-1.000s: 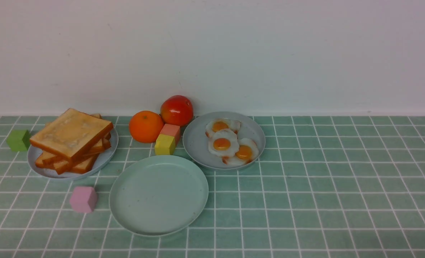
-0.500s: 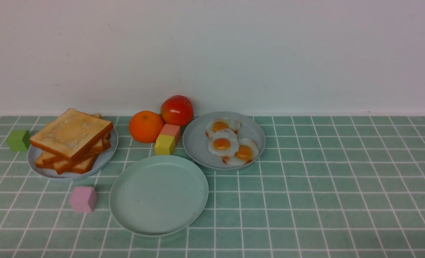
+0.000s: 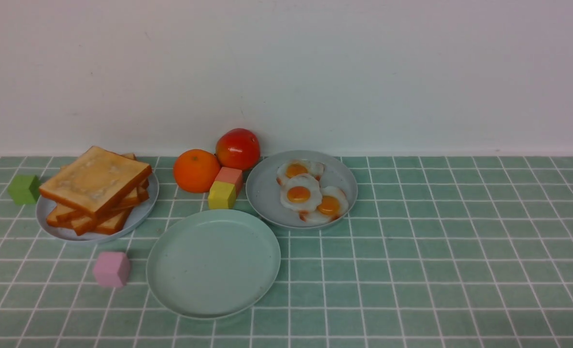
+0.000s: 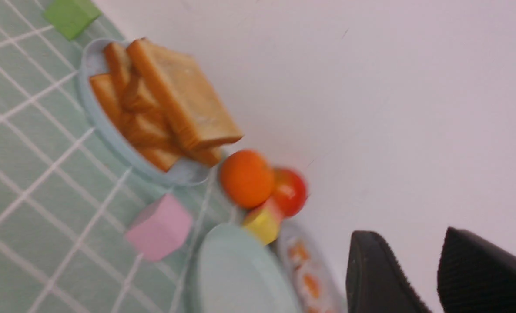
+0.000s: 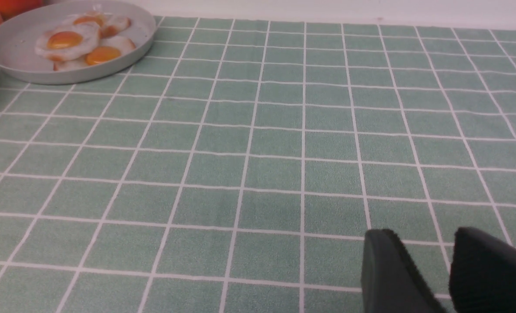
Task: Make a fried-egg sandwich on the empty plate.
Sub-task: Use the left arm to grab a slice of bread
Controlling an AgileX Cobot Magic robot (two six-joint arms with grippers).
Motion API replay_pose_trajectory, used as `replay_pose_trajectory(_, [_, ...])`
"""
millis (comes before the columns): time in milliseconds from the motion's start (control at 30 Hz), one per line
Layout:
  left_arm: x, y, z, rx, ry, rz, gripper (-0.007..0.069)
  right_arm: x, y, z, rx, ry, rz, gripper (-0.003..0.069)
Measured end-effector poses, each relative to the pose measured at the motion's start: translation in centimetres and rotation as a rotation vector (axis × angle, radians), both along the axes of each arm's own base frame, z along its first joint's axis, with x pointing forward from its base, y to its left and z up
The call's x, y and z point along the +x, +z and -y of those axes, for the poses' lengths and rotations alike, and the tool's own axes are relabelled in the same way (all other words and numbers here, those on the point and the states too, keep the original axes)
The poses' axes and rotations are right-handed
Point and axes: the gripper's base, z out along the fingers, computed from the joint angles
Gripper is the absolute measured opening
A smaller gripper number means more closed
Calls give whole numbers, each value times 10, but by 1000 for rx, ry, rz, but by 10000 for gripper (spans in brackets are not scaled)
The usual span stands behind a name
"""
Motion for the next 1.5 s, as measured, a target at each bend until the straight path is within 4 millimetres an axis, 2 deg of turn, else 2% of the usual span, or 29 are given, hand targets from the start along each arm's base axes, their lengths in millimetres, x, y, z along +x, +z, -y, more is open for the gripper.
replay_pose_trajectory(133, [-1, 8, 1, 2, -11, 7, 202, 0, 0, 0, 0, 0, 0, 239])
replay_pose_trajectory(300, [1, 59, 5, 241, -49, -44, 36, 0, 0, 0, 0, 0, 0, 239])
replay_pose_trajectory(333, [1, 59, 5, 241, -49, -44, 36, 0, 0, 0, 0, 0, 0, 239])
replay_pose_trajectory(367, [11, 79, 8, 348, -85, -129, -13, 0, 0, 0, 0, 0, 0, 239])
replay_pose_trajectory(400, [13, 77, 8, 349, -92, -150, -13, 0, 0, 0, 0, 0, 0, 239])
replay_pose_trajectory(467, [28, 97, 13, 480, -179, -272, -13, 0, 0, 0, 0, 0, 0, 239])
replay_pose_trajectory(567, [44, 117, 22, 607, -323, -382, -13, 0, 1, 0, 14, 0, 6, 239])
replay_pose_trajectory(633, [54, 129, 30, 710, -427, -427, -13, 1, 2, -2, 124, -9, 27, 239])
replay_pose_trajectory(700, [65, 133, 35, 792, -484, -467, -13, 2, 5, -5, 270, -20, 49, 239])
replay_pose_trajectory(833, [88, 126, 42, 828, -523, -536, -13, 3, 16, -6, 571, -54, 143, 239])
replay_pose_trajectory(933, [106, 113, 45, 820, -546, -624, -13, 4, 22, -4, 706, -74, 197, 239])
replay_pose_trajectory(1000, [121, 105, 47, 832, -560, -681, -13, 3, 28, -7, 724, -51, 175, 232])
replay_pose_trajectory(1100, [146, 96, 50, 866, -574, -757, -13, -3, 62, -17, 643, 50, 84, 185])
replay_pose_trajectory(1200, [175, 93, 54, 914, -572, -801, -13, -4, 104, -26, 442, 168, -82, 102])
replay_pose_trajectory(1233, [178, 89, 54, 918, -577, -816, -13, -2, 106, -27, 429, 172, -105, 90])
replay_pose_trajectory(1267, [194, 90, 56, 949, -569, -819, -13, 1, 132, -29, 335, 217, -168, 45])
replay_pose_trajectory(1300, [208, 89, 58, 969, -565, -821, -13, 5, 148, -30, 266, 252, -237, 13])
replay_pose_trajectory(1333, [212, 89, 58, 976, -562, -819, -13, 7, 152, -30, 263, 251, -234, 8])
replay_pose_trajectory(1367, [227, 88, 60, 996, -557, -819, -13, 14, 172, -31, 202, 285, -294, -5])
replay_pose_trajectory(1500, [271, 85, 56, 1000, -526, -846, -13, 28, 208, -39, 120, 393, -373, 0])
